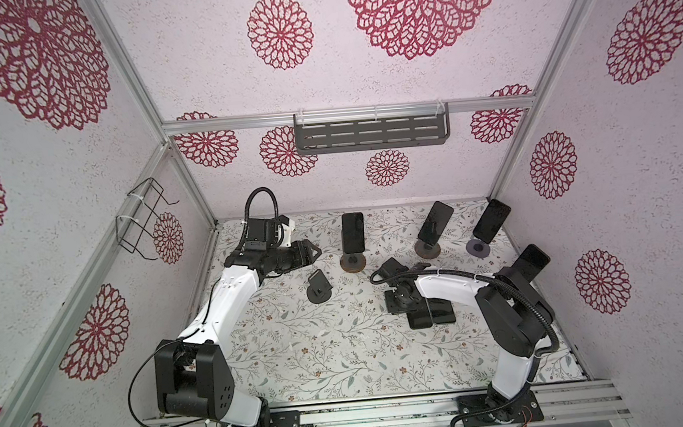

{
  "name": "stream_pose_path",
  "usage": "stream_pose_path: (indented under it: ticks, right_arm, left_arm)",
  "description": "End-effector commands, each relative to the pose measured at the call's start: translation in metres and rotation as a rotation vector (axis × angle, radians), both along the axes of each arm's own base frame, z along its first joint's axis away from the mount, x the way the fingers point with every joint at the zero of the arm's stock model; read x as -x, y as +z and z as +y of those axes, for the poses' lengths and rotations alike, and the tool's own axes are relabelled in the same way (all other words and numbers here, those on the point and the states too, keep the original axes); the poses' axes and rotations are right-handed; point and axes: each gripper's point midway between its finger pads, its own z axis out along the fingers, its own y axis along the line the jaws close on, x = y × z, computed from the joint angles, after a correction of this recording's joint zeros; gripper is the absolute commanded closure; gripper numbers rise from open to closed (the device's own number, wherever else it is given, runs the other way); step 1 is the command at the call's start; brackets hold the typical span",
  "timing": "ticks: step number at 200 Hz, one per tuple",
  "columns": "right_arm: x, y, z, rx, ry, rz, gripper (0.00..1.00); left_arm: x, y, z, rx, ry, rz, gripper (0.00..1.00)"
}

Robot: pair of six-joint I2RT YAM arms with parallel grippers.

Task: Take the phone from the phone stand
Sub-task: 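Lift the right gripper off the phones while the left gripper moves to the next stand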

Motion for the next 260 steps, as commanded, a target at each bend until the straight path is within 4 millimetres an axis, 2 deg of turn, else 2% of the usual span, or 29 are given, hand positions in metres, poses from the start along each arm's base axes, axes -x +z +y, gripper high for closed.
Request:
stream_pose_path:
  ticks: [1, 41, 84, 119, 144, 168, 193, 216, 232, 260]
  right_arm:
    - [0.010, -0.007, -0.023, 0.071, -0.007, 0.034, 0.65]
    - [0.007, -0.007, -0.026, 0.053, -0.050, 0.020, 0.65]
    - [-0.001, -0.001, -0.013, -0.015, -0.060, -0.010, 0.63]
    - [-0.012, 0.021, -0.005, -0.071, -0.056, -0.082, 0.56]
    - [-0.021, 0.042, -0.001, -0.120, -0.068, -0.158, 0.47]
    - [-0.025, 0.056, -0.002, -0.165, -0.084, -0.199, 0.36]
    - [-0.025, 0.073, -0.006, -0.216, -0.075, -0.233, 0.33]
    - [-0.019, 0.088, -0.010, -0.269, -0.034, -0.262, 0.33]
    - [-0.014, 0.097, -0.021, -0.287, -0.051, -0.277, 0.33]
    - [-0.002, 0.120, -0.033, -0.314, -0.041, -0.328, 0.33]
  left_arm:
    - [-0.003, 0.016, 0.000, 0.016, -0.006, -0.045, 0.29]
    - [-0.004, 0.016, -0.001, 0.022, -0.005, -0.041, 0.29]
    - [-0.003, 0.017, -0.001, 0.025, -0.010, -0.045, 0.29]
    - [-0.002, 0.015, -0.002, 0.020, -0.022, -0.036, 0.27]
    - [-0.002, 0.014, -0.002, 0.013, -0.032, -0.039, 0.25]
    - [-0.001, 0.013, -0.003, -0.009, -0.059, -0.058, 0.24]
    - [-0.002, 0.017, -0.013, -0.007, -0.129, -0.078, 0.24]
    - [-0.022, 0.036, -0.026, 0.030, -0.180, -0.193, 0.26]
    - [-0.039, 0.048, -0.042, 0.128, -0.279, -0.258, 0.27]
    - [-0.059, 0.051, -0.064, 0.194, -0.469, -0.251, 0.31]
